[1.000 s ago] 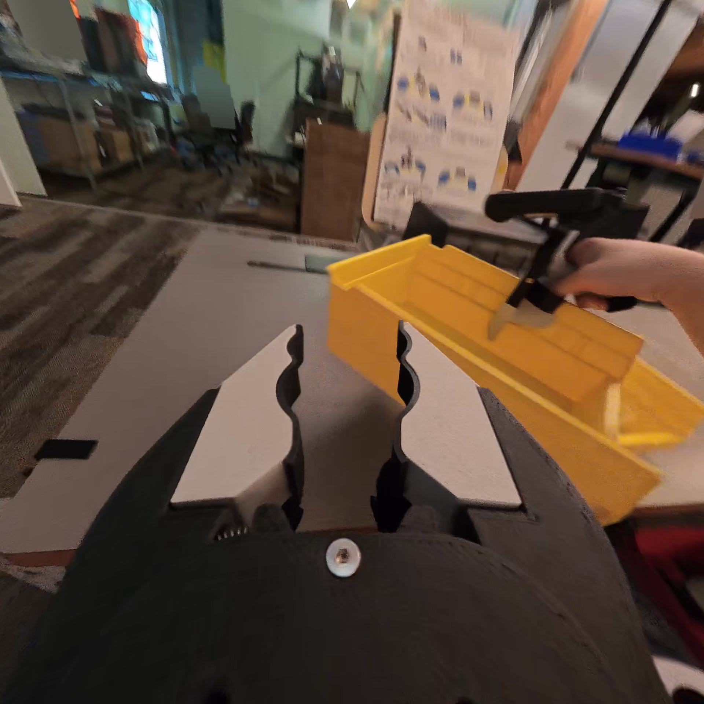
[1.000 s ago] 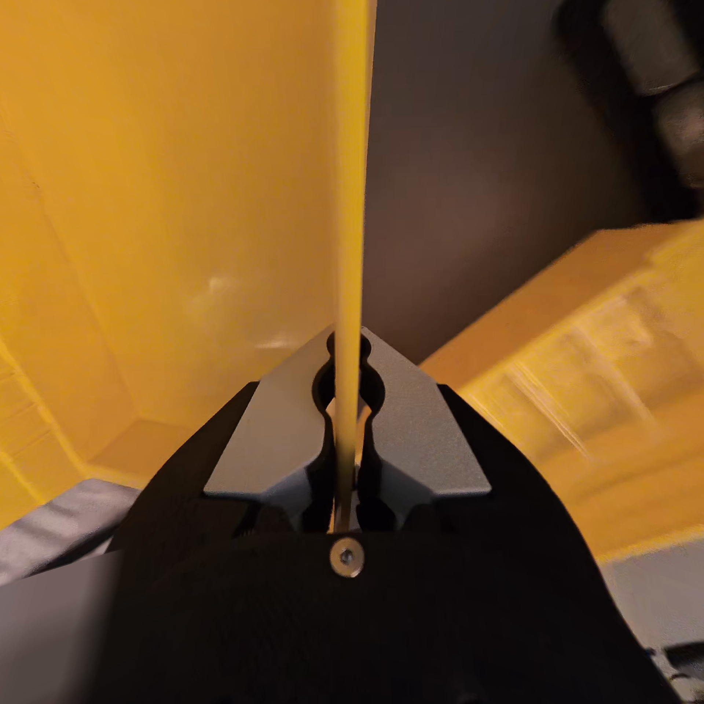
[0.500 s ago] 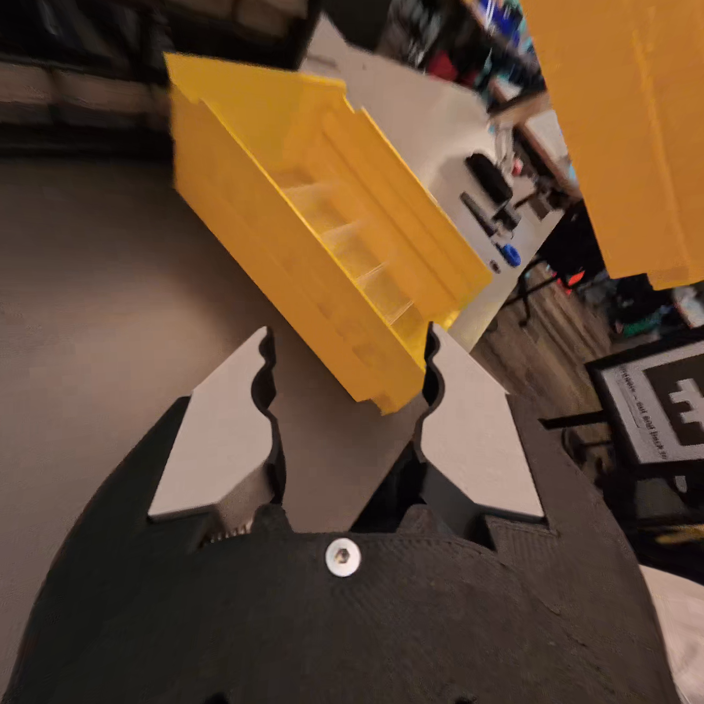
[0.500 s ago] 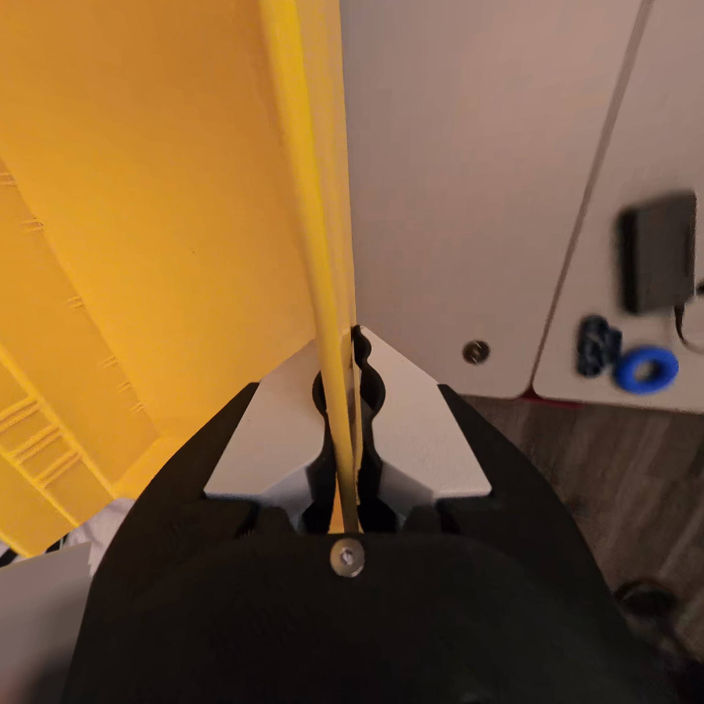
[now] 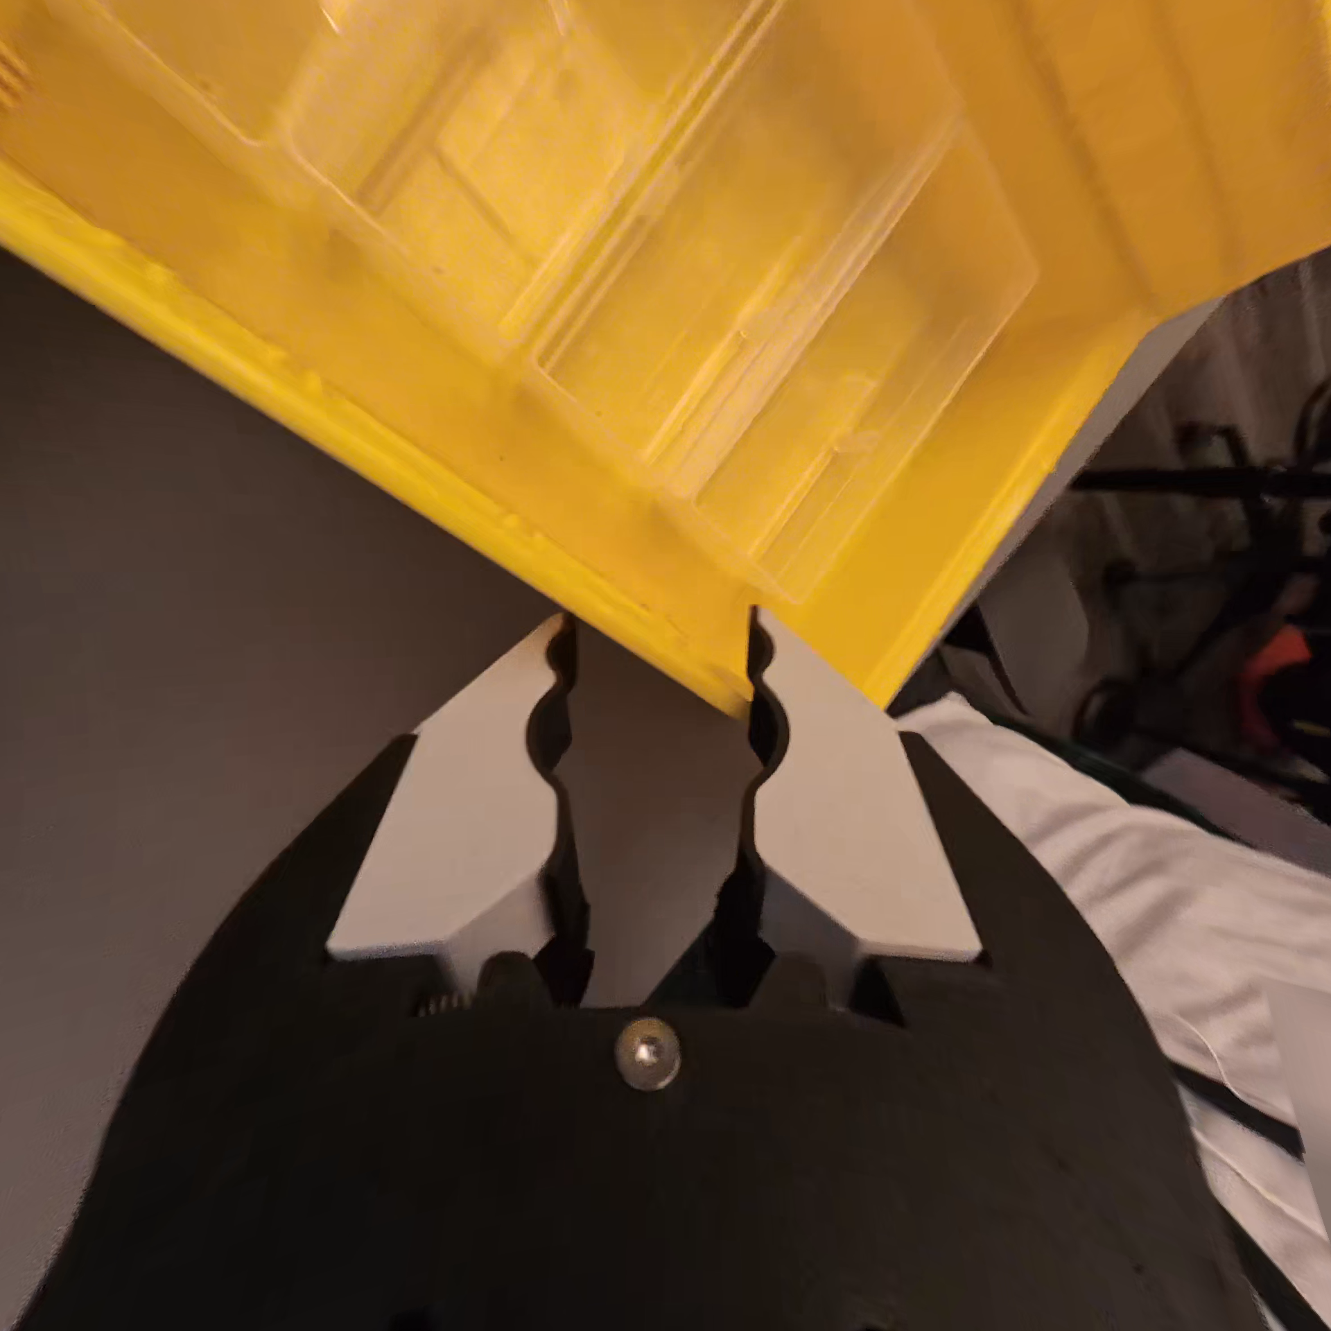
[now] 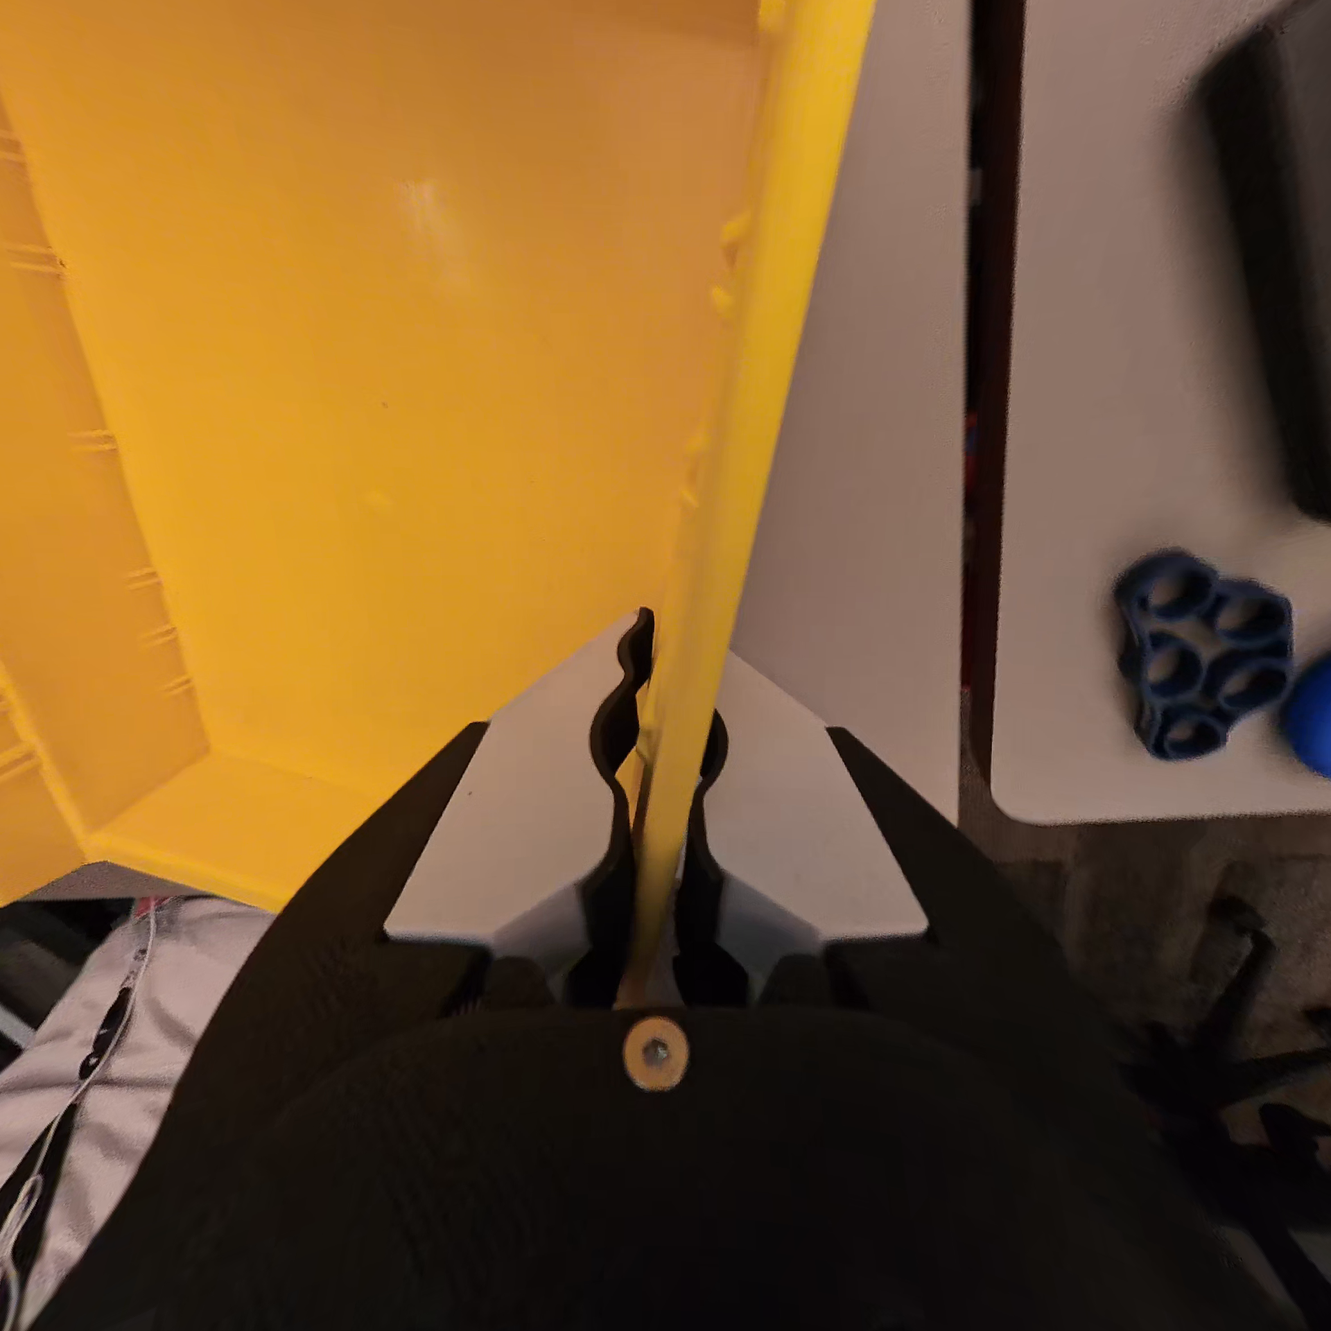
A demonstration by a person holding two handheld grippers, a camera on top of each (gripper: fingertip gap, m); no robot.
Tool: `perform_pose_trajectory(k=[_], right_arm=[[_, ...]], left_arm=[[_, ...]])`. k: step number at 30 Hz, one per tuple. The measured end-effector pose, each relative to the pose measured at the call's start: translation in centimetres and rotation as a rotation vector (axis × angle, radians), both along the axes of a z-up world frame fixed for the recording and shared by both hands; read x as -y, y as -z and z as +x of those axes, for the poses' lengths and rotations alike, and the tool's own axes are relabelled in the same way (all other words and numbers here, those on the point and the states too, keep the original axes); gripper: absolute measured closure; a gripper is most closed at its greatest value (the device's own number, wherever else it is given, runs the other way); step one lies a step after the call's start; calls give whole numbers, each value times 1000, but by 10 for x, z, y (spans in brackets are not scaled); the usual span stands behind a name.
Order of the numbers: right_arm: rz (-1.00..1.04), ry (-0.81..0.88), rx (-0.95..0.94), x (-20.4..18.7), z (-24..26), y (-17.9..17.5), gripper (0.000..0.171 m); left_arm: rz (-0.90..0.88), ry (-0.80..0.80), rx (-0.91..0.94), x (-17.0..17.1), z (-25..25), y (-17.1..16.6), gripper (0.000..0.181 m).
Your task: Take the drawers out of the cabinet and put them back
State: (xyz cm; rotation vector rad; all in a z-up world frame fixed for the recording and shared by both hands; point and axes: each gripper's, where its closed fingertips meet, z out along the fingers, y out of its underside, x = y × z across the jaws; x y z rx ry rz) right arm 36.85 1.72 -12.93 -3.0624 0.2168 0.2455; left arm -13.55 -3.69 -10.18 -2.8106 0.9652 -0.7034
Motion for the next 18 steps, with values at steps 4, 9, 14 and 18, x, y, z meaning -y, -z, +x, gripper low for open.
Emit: perform_pose_trajectory(k=[4, 9, 14, 18], right_arm=[[24, -47, -13, -28, -19, 12, 168], [-6, -54, -32, -41, -29, 21, 168], [-13, -61, -34, -43, -28, 21, 168], [-6, -71, -31, -41, -27, 21, 168]], left_arm=[[-110, 15, 4, 6, -1, 0, 154], [-87, -52, -104, -6, -43, -1, 168], [-36, -155, -224, -25, -105, -2, 177], [-43, -228, -219, -25, -150, -3, 176]])
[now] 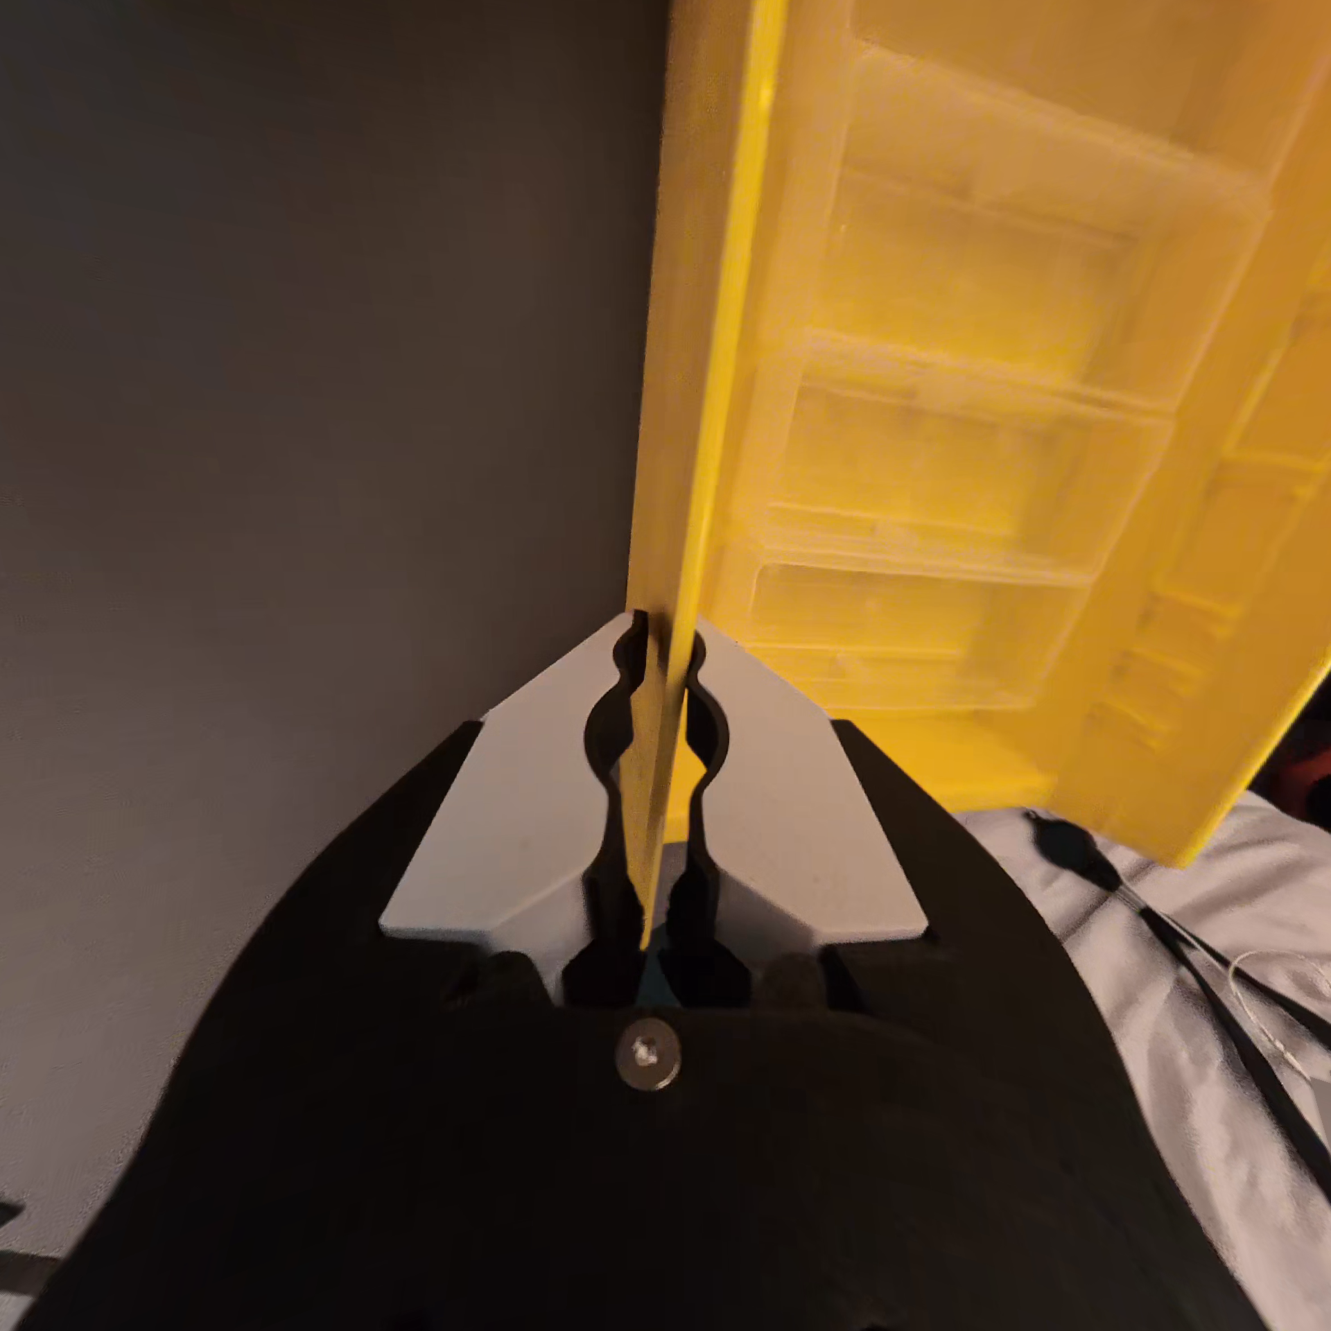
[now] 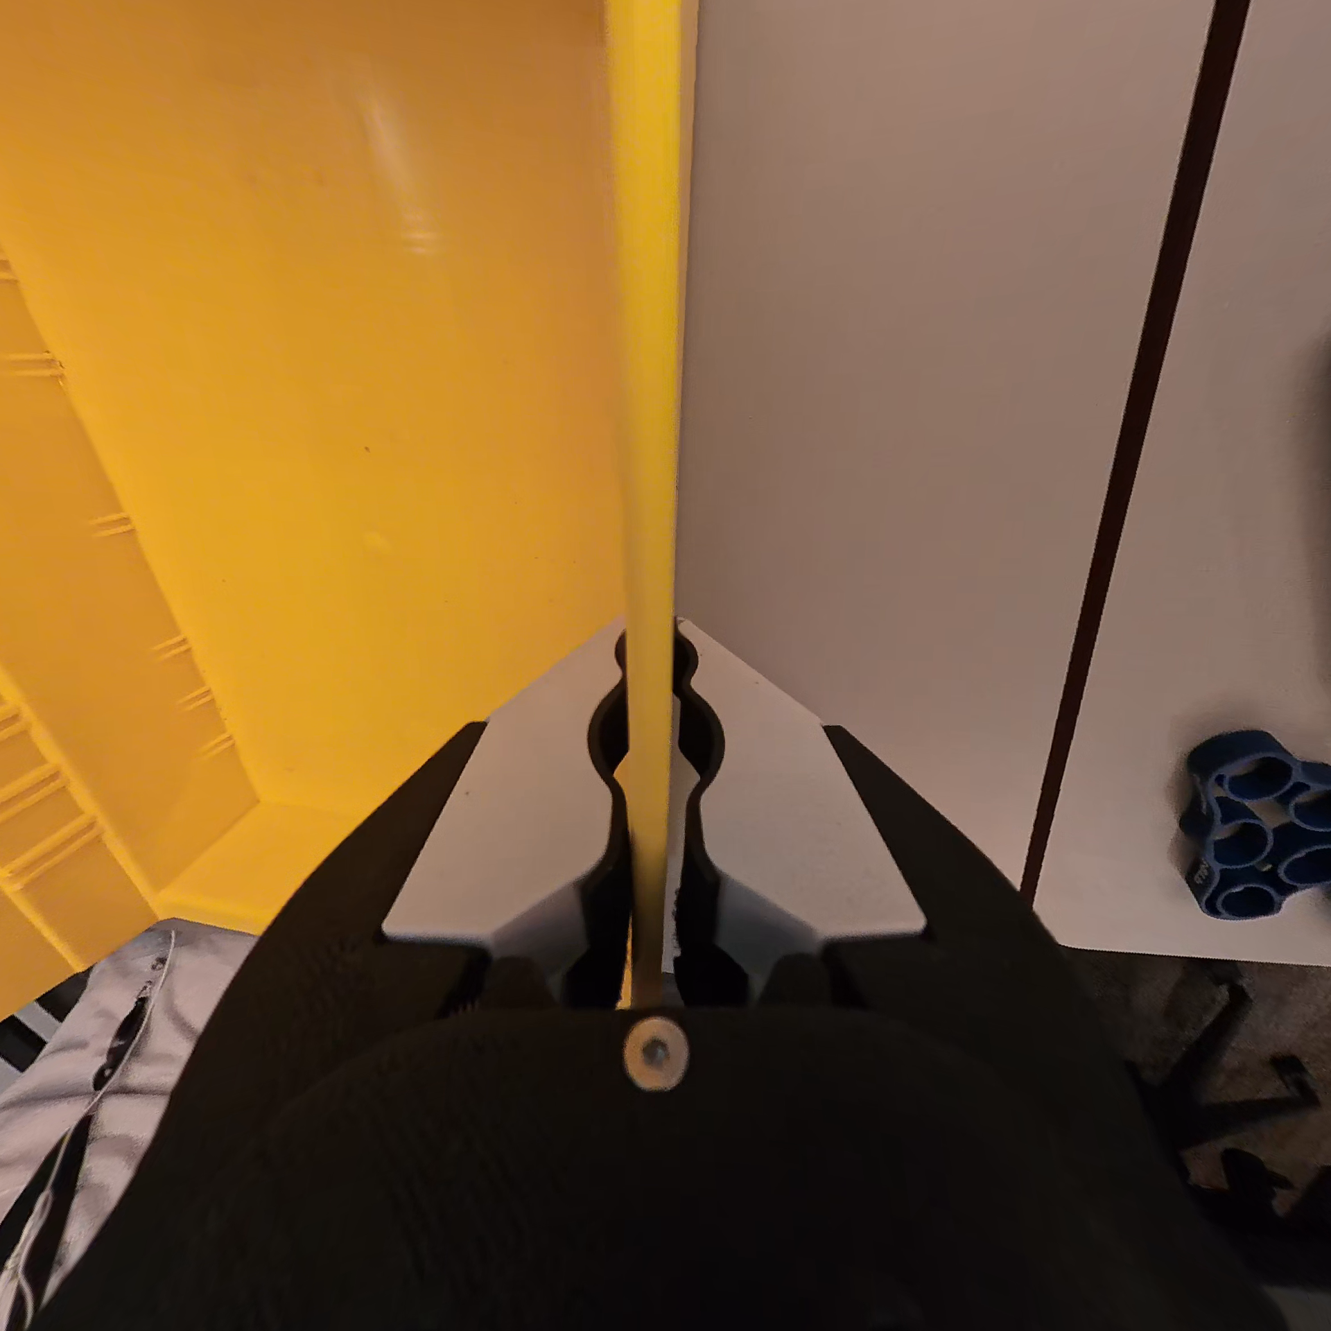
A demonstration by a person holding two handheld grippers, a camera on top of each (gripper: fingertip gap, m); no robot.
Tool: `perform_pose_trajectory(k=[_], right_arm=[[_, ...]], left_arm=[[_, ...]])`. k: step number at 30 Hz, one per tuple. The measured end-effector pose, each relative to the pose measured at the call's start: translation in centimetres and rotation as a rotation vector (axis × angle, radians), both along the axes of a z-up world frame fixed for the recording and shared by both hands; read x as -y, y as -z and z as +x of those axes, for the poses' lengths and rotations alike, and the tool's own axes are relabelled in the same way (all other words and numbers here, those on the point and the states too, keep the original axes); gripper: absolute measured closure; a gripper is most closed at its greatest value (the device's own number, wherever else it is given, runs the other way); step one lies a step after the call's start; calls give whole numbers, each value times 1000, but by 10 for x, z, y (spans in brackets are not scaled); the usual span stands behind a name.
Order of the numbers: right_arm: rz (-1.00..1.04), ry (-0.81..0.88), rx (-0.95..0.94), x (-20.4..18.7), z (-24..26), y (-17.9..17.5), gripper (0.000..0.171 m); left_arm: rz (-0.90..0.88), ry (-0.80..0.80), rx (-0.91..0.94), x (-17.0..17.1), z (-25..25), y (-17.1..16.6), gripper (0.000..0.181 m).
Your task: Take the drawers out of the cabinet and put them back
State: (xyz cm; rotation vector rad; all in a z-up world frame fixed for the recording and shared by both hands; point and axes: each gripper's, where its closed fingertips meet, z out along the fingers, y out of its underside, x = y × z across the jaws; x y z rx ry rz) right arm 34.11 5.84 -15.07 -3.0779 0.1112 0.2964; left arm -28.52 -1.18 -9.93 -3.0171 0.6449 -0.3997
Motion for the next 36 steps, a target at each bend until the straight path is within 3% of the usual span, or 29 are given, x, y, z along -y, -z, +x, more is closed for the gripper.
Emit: perform_pose_trajectory(k=[12, 18, 24, 36], right_arm=[[-9, -14, 1, 2, 2, 0, 168], [-7, 2, 17, 1, 4, 0, 169], [-13, -4, 16, 1, -16, 0, 168], [-12, -74, 7, -35, -91, -1, 170]], left_arm=[[-8, -313, 26, 32, -173, -3, 174], [14, -521, 16, 26, -245, -4, 174], [42, -618, 55, 7, -264, -5, 174], [39, -687, 80, -20, -273, -5, 173]])
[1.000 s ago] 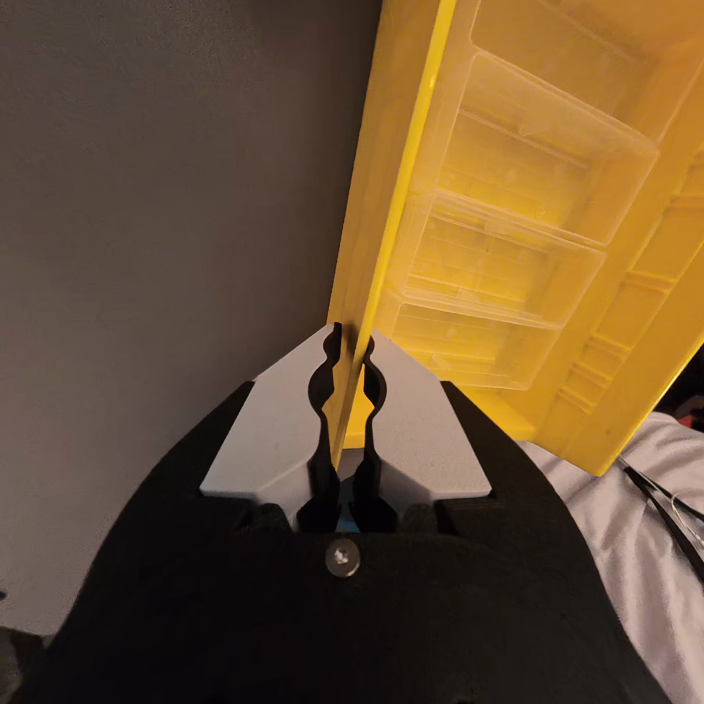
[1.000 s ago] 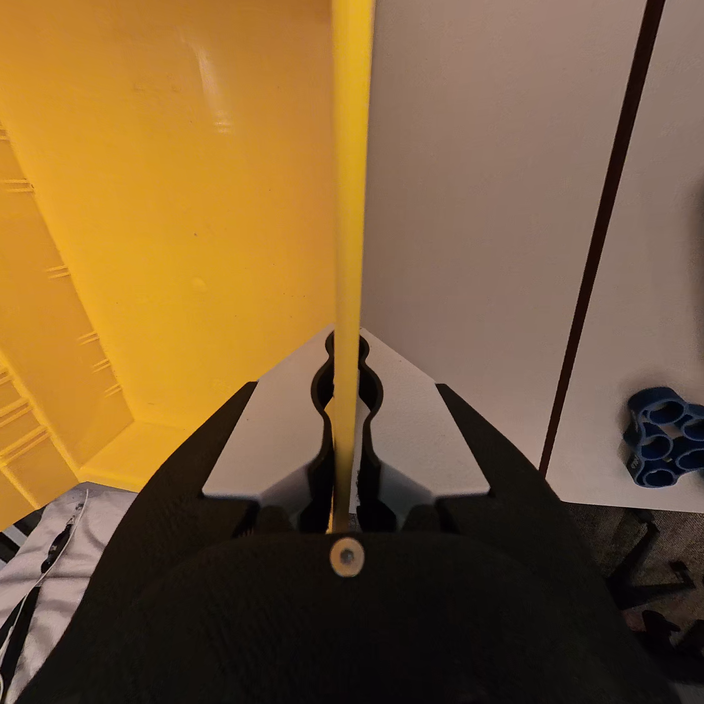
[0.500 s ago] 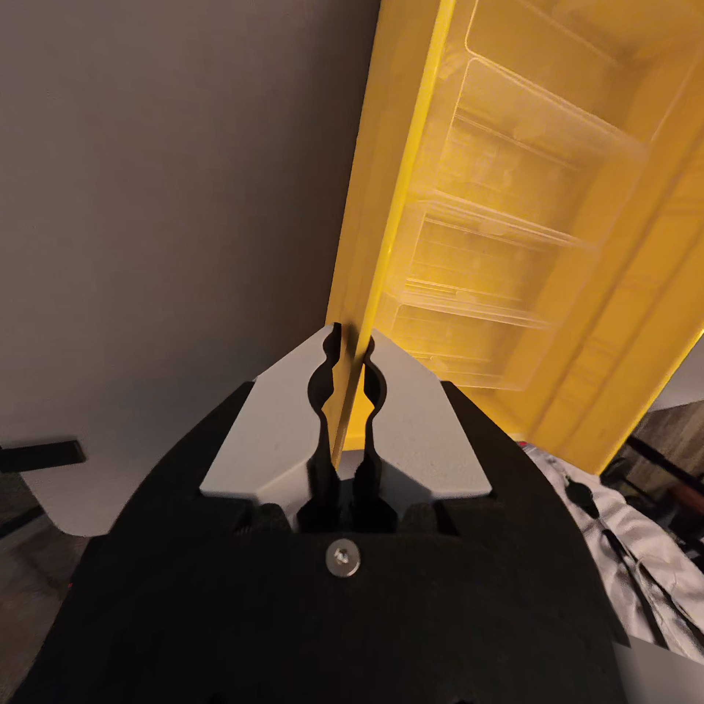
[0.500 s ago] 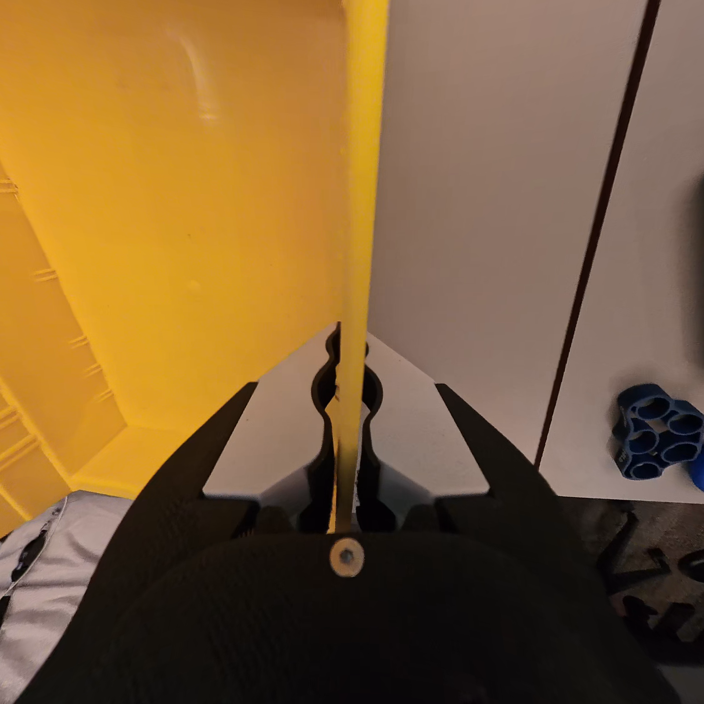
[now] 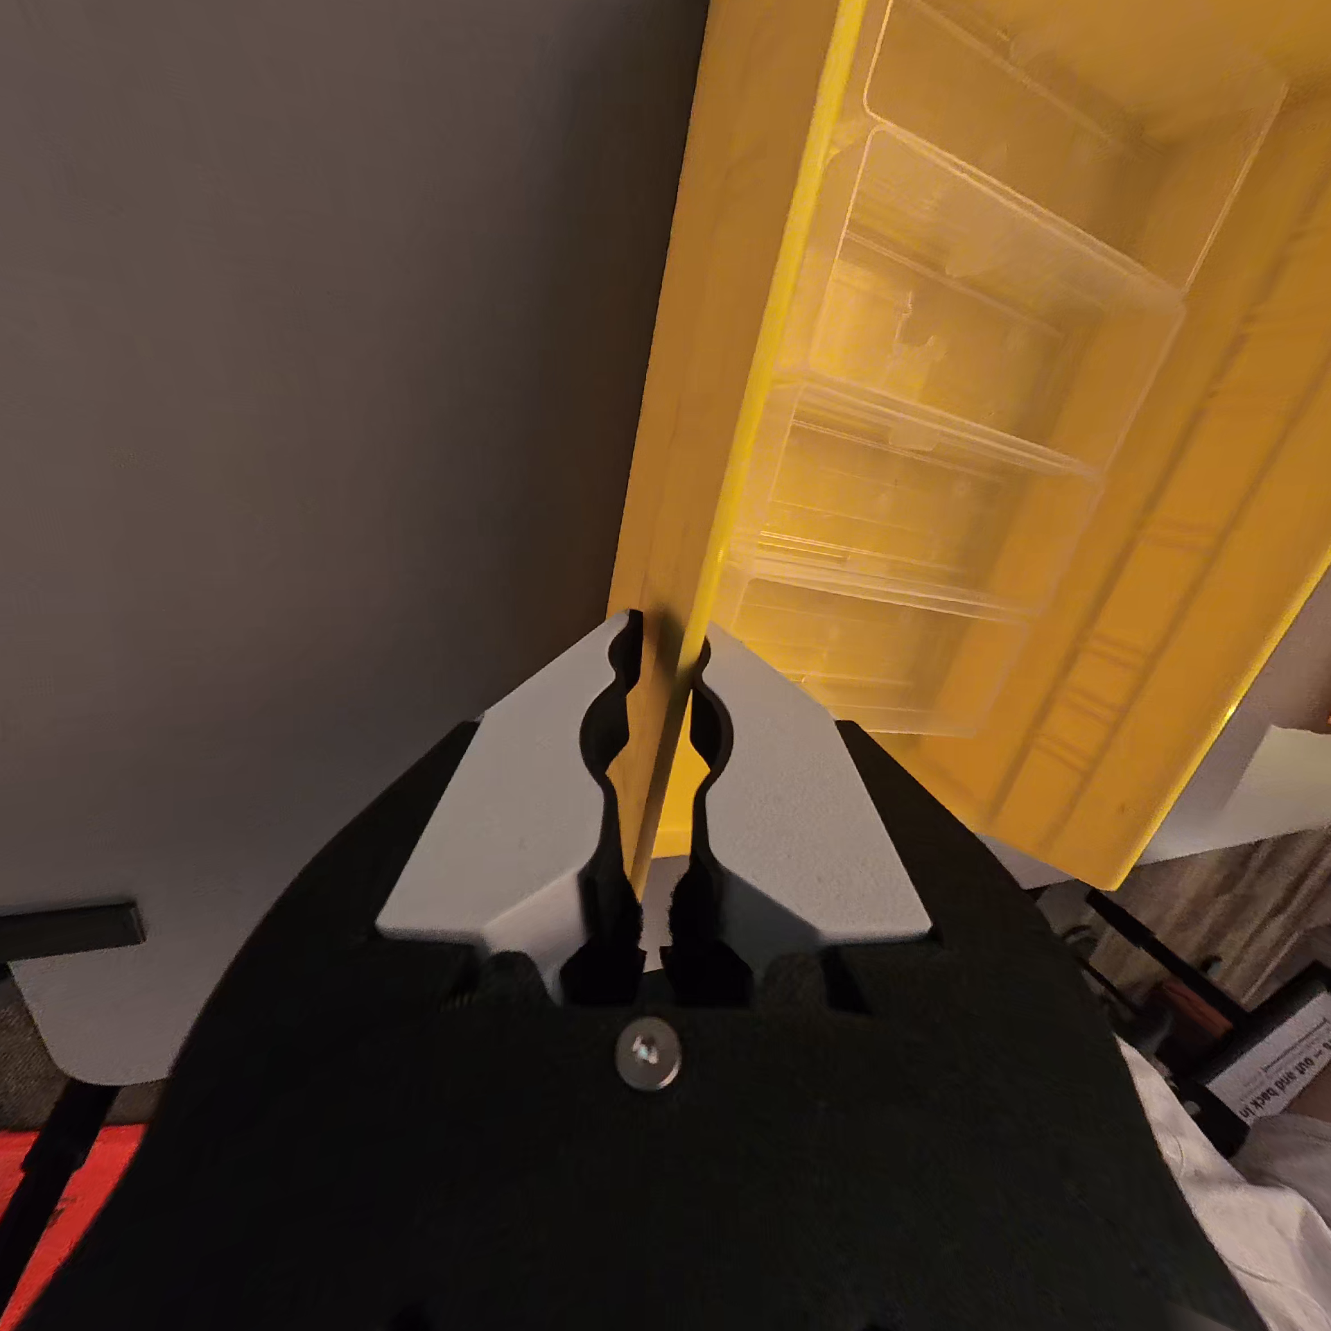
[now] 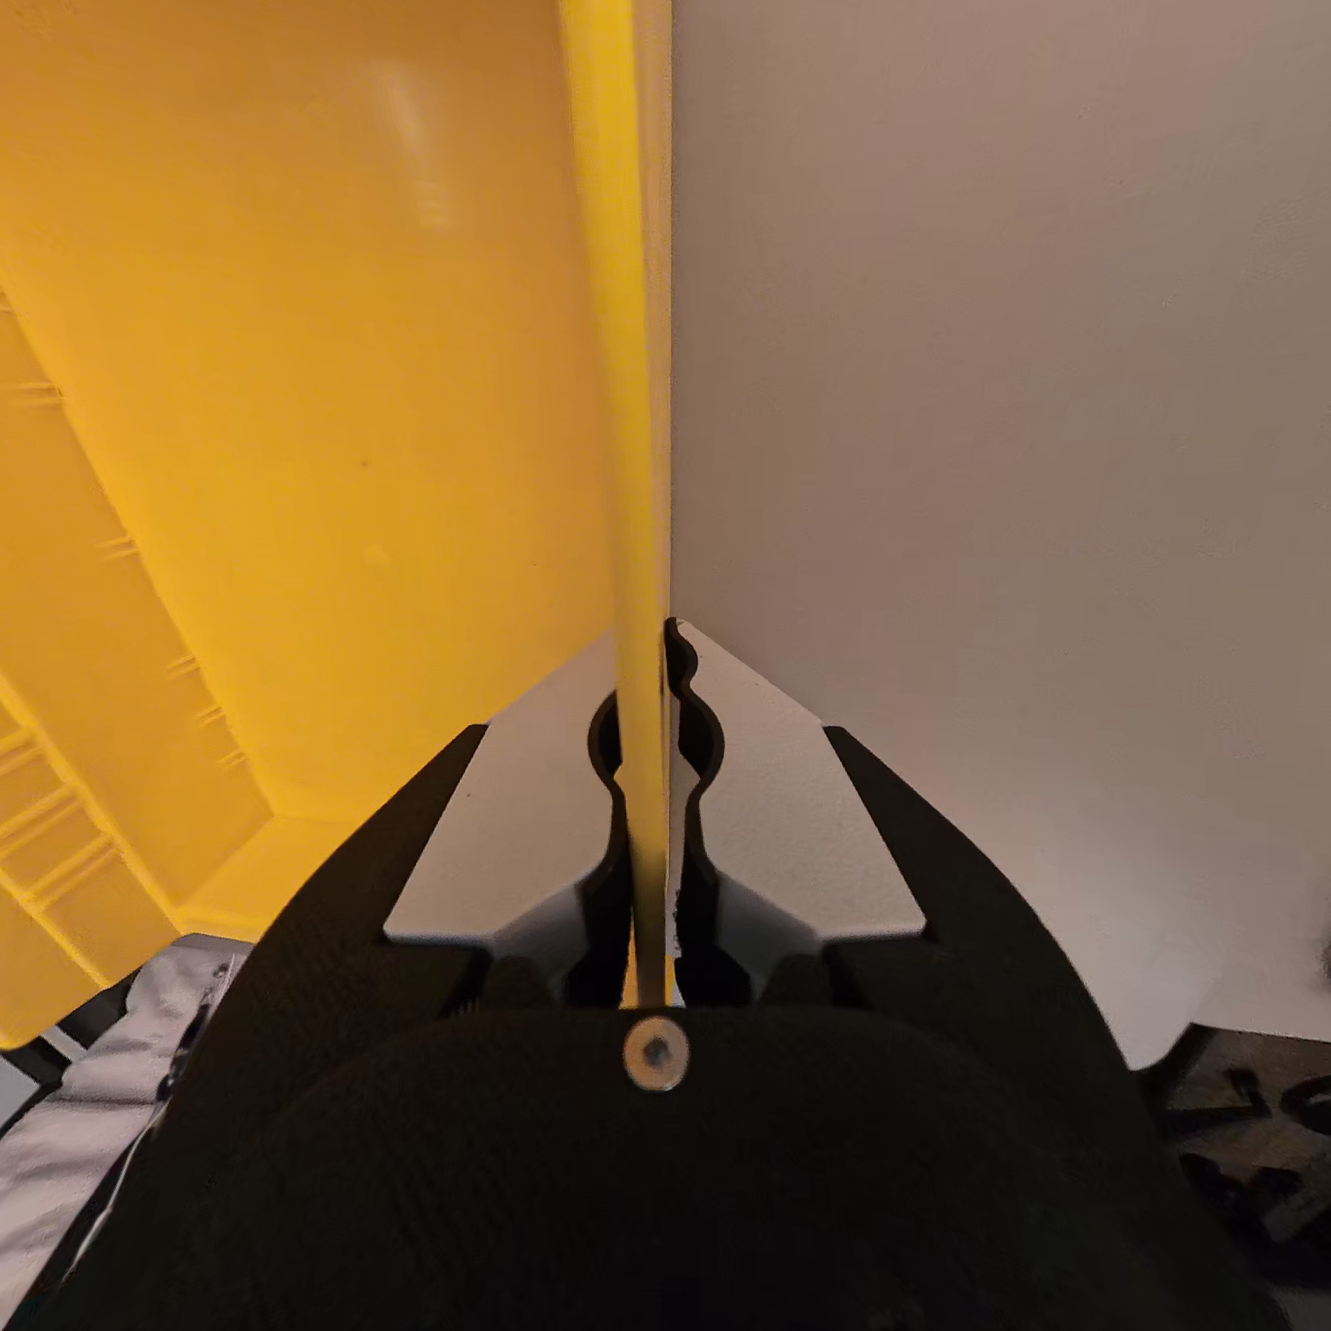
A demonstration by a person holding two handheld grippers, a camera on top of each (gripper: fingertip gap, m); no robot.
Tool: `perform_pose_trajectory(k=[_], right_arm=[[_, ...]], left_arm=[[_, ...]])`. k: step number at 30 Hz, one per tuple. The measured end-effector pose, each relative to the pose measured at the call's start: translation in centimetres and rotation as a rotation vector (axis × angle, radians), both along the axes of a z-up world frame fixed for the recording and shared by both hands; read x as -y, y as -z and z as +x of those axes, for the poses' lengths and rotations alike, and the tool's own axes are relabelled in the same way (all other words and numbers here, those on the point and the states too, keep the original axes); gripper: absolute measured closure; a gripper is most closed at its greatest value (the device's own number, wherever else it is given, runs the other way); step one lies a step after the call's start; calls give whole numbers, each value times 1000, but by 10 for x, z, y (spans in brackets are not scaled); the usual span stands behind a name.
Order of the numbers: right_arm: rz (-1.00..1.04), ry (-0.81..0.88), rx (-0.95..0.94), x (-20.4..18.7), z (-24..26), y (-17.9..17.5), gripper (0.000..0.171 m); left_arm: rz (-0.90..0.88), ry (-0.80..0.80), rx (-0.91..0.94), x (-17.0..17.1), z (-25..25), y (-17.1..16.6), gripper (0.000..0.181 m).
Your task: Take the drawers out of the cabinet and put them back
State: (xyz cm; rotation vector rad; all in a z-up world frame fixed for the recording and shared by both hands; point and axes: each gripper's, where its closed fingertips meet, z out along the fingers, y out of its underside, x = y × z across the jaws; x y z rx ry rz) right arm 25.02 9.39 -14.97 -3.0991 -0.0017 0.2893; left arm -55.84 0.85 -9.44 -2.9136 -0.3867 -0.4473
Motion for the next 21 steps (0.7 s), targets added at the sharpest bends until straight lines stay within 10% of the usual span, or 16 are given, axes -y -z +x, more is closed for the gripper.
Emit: perform_pose_trajectory(k=[21], right_arm=[[-2, 23, 2, -31, 8, 0, 170]], left_arm=[[82, -30, 27, -8, -21, 0, 173]])
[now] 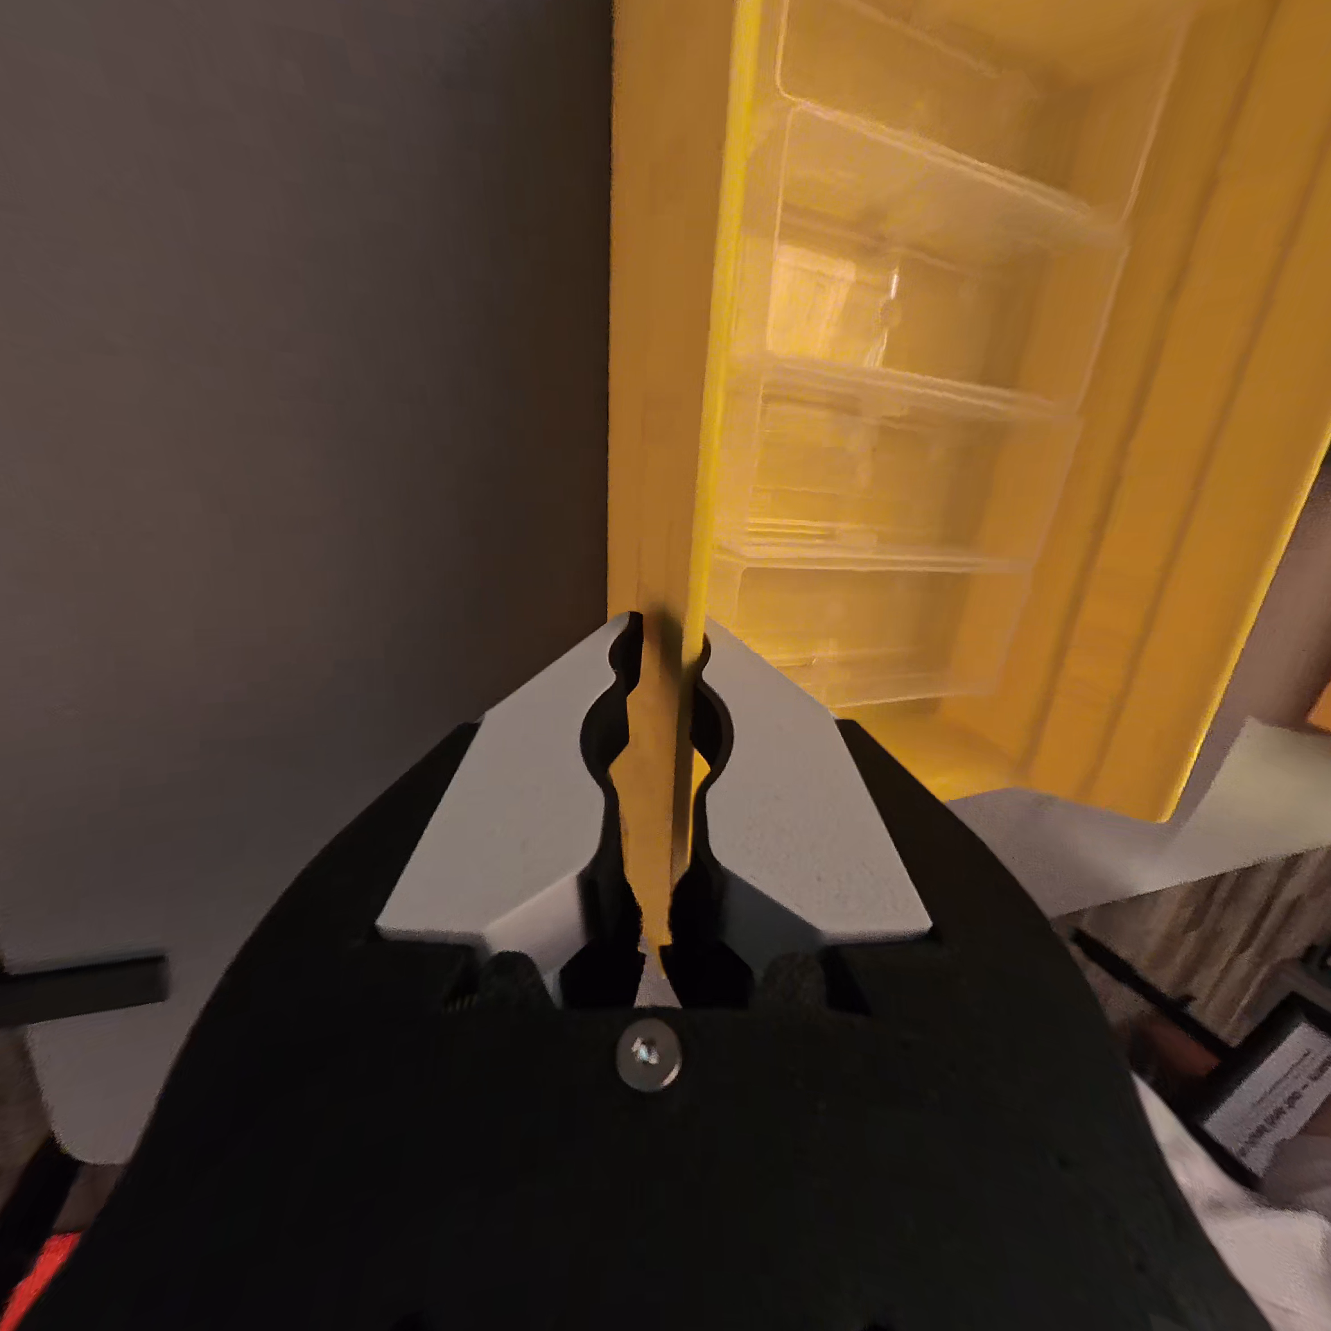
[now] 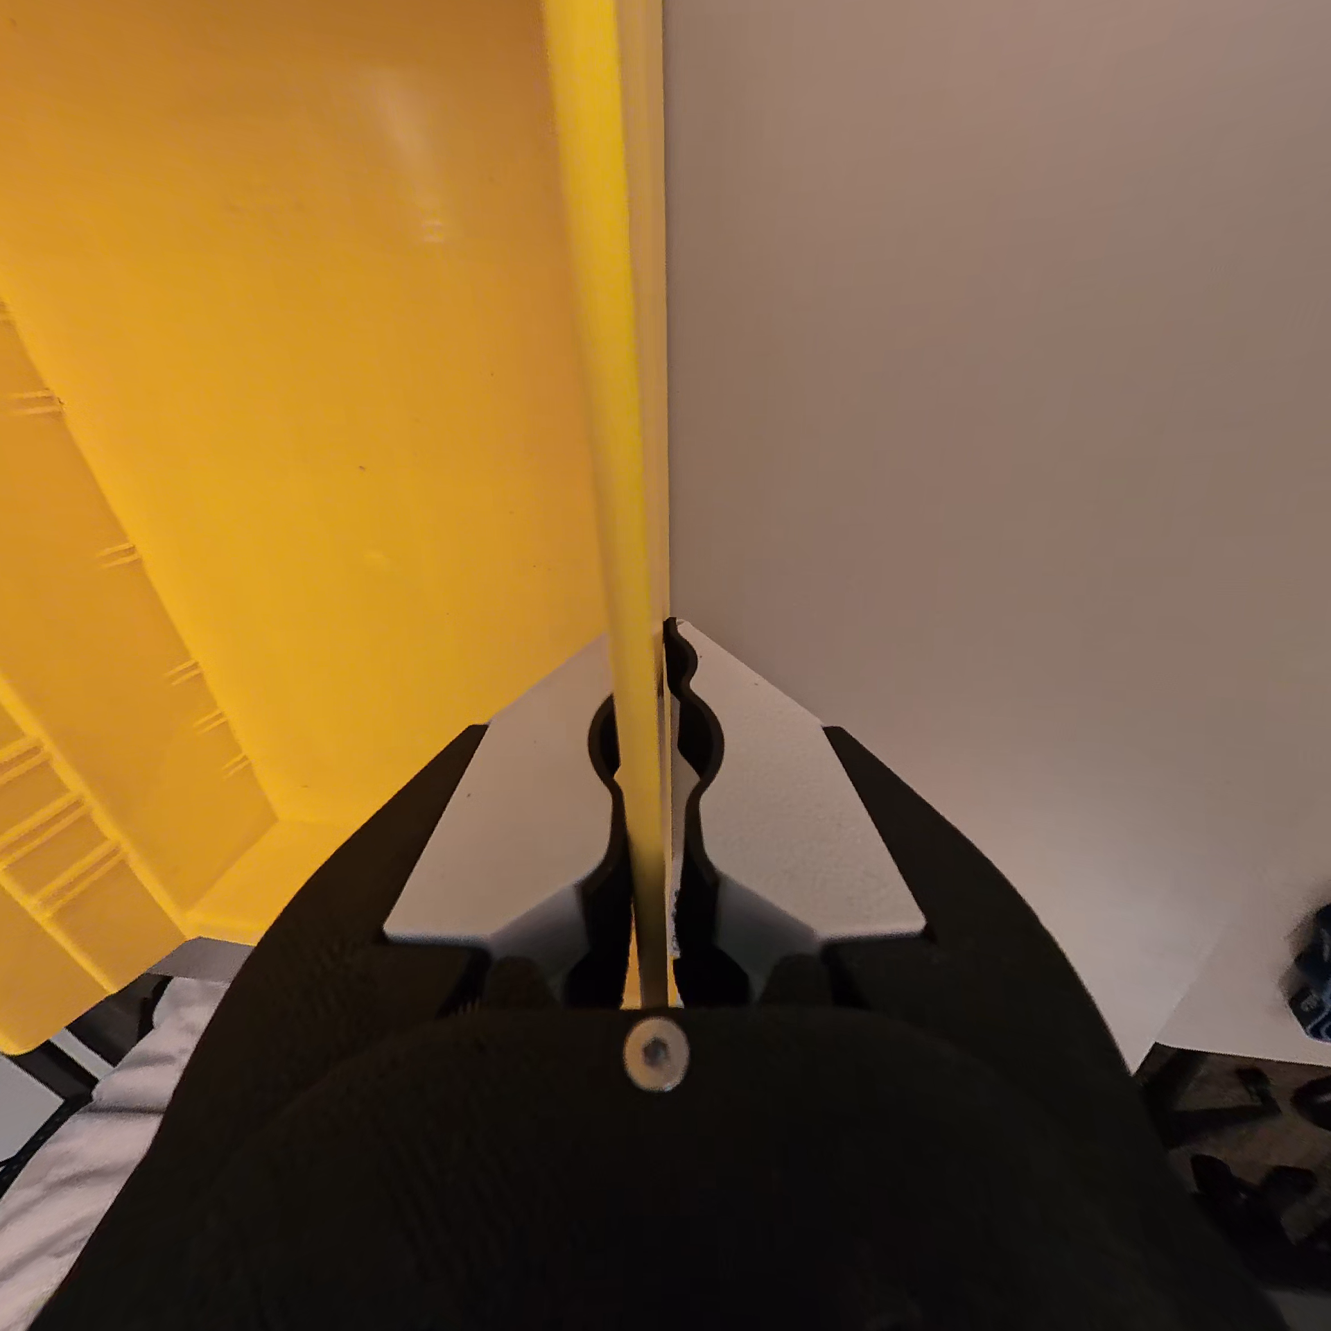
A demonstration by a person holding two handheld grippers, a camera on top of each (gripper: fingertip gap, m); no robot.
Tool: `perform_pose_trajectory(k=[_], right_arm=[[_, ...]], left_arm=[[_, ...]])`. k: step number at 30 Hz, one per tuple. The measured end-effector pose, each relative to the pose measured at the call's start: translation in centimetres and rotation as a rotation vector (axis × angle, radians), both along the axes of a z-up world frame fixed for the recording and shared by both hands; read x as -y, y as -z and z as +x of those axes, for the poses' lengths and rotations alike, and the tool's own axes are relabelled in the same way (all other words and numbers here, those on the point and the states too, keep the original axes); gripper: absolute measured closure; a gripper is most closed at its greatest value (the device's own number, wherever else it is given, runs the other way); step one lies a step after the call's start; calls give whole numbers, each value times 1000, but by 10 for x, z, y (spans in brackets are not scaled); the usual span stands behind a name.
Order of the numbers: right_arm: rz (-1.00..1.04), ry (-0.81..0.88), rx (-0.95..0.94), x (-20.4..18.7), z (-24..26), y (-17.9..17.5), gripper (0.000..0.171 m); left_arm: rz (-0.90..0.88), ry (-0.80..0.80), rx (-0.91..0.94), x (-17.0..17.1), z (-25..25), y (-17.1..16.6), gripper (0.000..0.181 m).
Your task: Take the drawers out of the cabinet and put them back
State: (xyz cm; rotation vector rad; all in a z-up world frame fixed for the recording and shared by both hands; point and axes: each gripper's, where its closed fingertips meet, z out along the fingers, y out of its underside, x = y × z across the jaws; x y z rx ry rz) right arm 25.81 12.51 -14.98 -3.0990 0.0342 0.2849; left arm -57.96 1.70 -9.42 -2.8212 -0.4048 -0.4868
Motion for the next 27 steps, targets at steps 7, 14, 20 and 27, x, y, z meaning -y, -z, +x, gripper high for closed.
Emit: perform_pose_trajectory(k=[7, 14, 20, 27], right_arm=[[13, -36, 6, -3, 3, 0, 170], [57, -49, 24, -13, 6, -3, 168], [269, -27, 66, -31, 14, -38, 134], [1035, -214, 281, -54, -15, -205, 134]], left_arm=[[-1, 42, -53, -6, -12, 0, 174], [58, 33, -73, -11, -24, -1, 173], [338, -7, -182, -22, -36, -48, 144], [836, 718, -303, 6, 69, -111, 140]])
